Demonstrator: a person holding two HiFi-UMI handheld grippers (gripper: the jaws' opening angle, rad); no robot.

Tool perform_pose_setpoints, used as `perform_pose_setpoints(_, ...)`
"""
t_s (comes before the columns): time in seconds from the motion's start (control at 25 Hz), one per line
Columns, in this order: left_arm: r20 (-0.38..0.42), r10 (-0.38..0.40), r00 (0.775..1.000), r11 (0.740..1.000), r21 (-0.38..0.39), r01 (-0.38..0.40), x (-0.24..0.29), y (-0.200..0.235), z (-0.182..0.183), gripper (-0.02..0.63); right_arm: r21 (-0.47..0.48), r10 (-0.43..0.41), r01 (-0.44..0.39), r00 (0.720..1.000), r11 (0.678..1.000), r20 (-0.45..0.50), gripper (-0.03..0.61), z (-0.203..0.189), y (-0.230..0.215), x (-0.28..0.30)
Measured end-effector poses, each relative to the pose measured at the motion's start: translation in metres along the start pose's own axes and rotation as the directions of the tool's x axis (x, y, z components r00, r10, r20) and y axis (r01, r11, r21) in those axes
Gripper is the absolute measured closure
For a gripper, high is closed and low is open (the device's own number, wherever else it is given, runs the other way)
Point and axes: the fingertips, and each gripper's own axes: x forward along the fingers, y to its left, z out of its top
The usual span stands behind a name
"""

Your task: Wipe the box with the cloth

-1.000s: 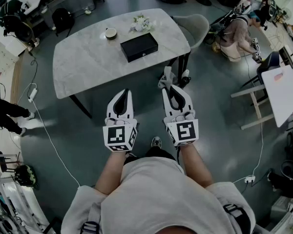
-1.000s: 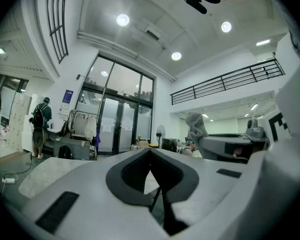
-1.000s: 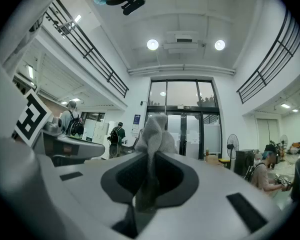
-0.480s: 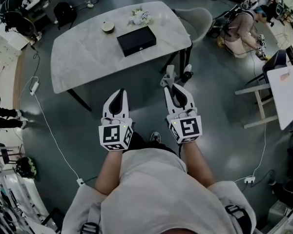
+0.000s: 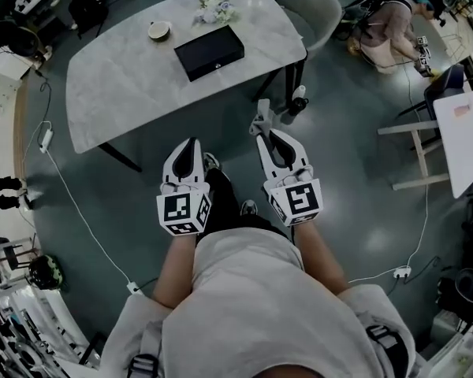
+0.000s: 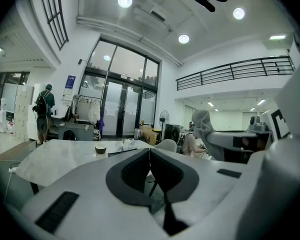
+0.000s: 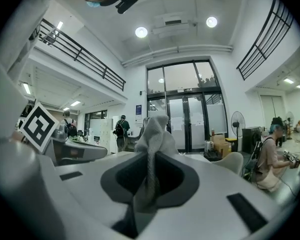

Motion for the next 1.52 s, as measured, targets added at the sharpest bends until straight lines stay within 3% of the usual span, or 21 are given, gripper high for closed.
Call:
perform_pose_setpoints(0.32, -0.023, -0.004, 1.0, 0.999, -0.032, 0.003, 0.047, 0.054, 0.013, 0.589, 0.001, 0.029, -0.029, 0.999, 1.0, -0.041, 0.518, 0.01, 0.004, 0.075)
perform_pose_setpoints(0.64, -0.074, -0.008, 0.997, 0.998, -0.06, 0.004, 0.149, 0.146, 0.021, 0.589, 0.049, 0.05, -0.044, 0.99, 0.998, -0.131, 0.518, -0.002, -0.023, 0.207)
perform_pose_setpoints(1.0, -0.159, -0.061, 0.985, 0.994, -0.098, 0.046, 0.237, 0.231, -0.005, 0.589, 0.077, 0.068, -0.052, 0.973, 0.996, -0.22, 0.518, -0.023, -0.02, 0.323)
perform_pose_setpoints(1.16, -0.201, -0.071, 0.977, 0.991, -0.123, 0.047, 0.258, 0.24, -0.026, 0.589, 0.074, 0.113, -0.096, 0.951, 0.993, -0.287, 0.518, -0.052, -0.015, 0.349)
perform_pose_setpoints(1.52, -0.308, -0.035, 0.951, 0.987, -0.16, -0.016, 0.285, 0.244, -0.086, 0.589, 0.13, 0.247, -0.211, 0.869, 0.969, -0.429, 0.518, -0.143, -0.014, 0.395)
